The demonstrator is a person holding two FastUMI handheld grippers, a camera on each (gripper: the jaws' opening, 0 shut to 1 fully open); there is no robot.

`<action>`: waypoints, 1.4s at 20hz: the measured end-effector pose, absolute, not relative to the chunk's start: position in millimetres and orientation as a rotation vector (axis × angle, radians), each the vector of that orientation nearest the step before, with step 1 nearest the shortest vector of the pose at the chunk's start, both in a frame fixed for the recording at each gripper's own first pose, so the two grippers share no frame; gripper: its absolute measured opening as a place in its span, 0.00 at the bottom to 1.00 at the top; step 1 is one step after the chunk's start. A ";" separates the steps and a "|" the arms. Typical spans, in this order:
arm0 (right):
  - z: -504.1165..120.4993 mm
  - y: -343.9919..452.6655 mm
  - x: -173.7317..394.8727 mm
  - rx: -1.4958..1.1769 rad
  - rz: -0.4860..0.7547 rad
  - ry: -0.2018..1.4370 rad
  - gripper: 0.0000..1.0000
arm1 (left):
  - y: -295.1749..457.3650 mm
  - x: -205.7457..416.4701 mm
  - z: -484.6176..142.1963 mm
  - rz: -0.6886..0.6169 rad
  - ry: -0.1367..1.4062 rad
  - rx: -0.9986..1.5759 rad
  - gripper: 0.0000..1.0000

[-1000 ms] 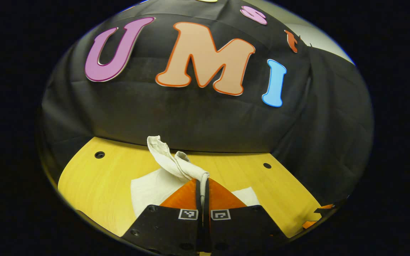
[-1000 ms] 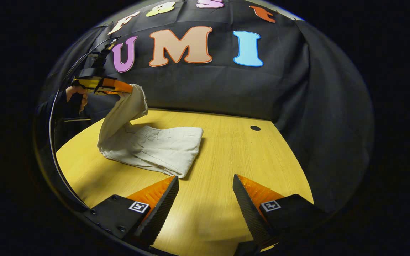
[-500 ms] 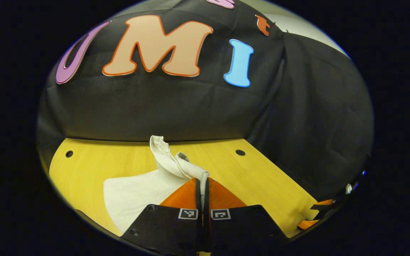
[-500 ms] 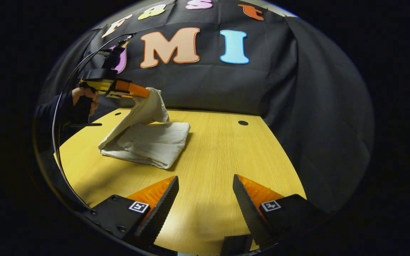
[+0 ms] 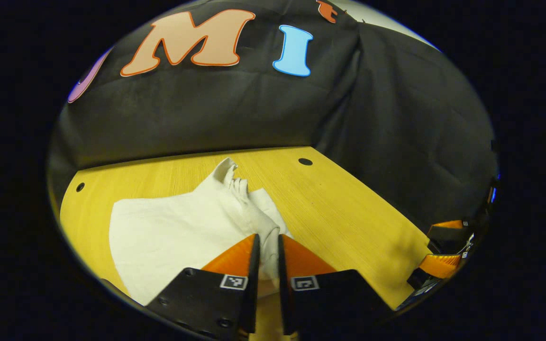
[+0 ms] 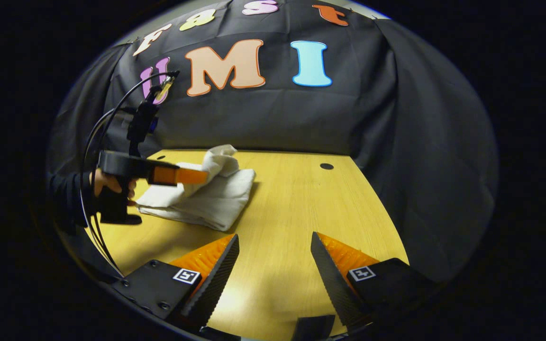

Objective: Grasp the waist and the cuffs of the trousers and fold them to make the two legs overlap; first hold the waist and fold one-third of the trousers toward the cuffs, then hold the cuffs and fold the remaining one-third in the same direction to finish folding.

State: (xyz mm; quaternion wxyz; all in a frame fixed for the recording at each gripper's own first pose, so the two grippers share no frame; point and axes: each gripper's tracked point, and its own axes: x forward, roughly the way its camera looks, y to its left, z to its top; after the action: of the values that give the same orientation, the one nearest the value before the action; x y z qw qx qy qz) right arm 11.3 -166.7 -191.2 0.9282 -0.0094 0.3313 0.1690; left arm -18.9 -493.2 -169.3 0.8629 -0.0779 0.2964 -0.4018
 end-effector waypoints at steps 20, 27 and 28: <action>-7.9 21.4 103.9 0.162 0.326 0.213 0.95 | -131.0 47.1 -21.4 -0.120 0.144 0.000 0.96; -9.1 19.6 102.6 0.147 0.302 0.205 0.97 | -122.1 43.1 -25.8 -0.113 0.136 -0.039 0.96; -9.1 17.8 101.6 0.144 0.296 0.202 0.97 | -121.9 43.5 -24.1 -0.110 0.132 -0.037 0.96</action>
State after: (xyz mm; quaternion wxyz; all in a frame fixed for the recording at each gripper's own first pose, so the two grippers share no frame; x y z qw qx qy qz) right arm 101.6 17.8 -9.1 0.9814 0.0715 0.1001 0.1473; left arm 43.5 -121.9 -24.1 0.9961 -0.0187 0.0660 -0.0550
